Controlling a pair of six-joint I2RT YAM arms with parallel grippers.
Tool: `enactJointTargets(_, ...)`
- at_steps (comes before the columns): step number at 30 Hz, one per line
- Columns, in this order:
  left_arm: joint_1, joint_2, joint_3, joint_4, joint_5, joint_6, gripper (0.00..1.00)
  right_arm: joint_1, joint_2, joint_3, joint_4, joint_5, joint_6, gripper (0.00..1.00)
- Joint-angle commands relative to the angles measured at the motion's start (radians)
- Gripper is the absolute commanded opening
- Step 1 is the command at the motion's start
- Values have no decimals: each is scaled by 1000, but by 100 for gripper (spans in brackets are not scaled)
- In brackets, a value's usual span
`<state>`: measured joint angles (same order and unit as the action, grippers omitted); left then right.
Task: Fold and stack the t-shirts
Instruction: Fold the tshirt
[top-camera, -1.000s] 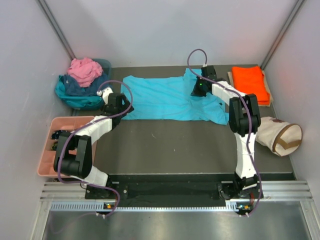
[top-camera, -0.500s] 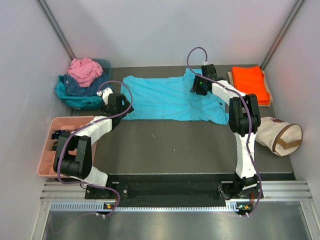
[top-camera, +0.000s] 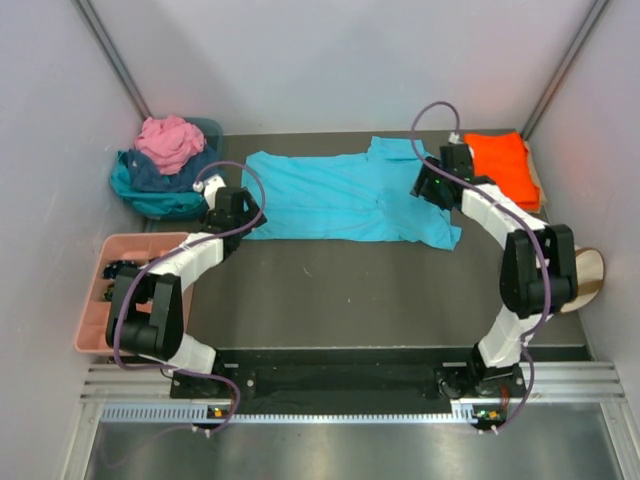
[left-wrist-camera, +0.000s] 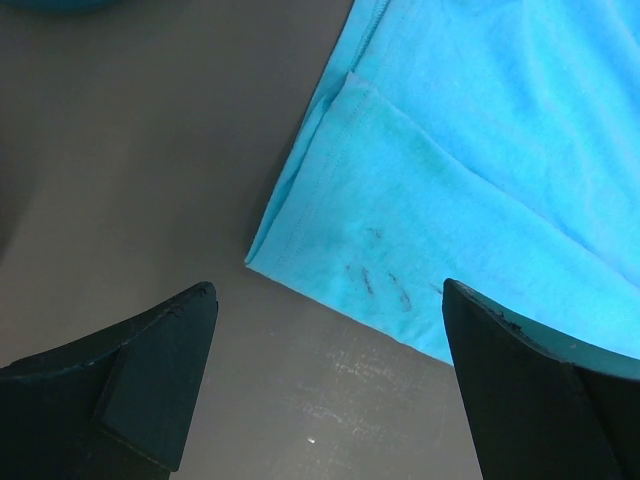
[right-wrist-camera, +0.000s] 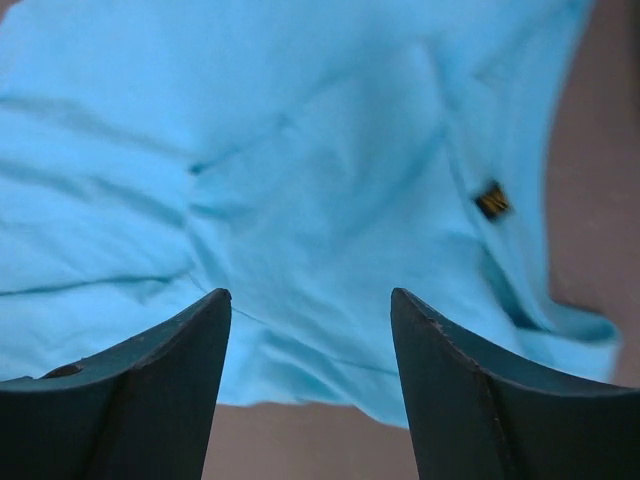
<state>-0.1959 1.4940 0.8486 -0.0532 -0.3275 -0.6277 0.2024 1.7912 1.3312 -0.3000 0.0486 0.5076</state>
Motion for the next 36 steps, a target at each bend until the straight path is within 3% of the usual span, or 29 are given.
enactJointTargets(1,1,-6,-9,23,21,6,98,-87,-142,-176,13,-6,54,66)
enactJointTargets(10,1,-14,-23,32,25,6,98,-89,-271,-337,-28,45,55,69)
enactJointTargets(27,1,-17,-23,21,21,8,99,-132,-216,-377,-11,82,45,68)
enactJointTargets(36,1,-37,-39,3,-16,11,99,-132,-207,-403,5,59,46,57)
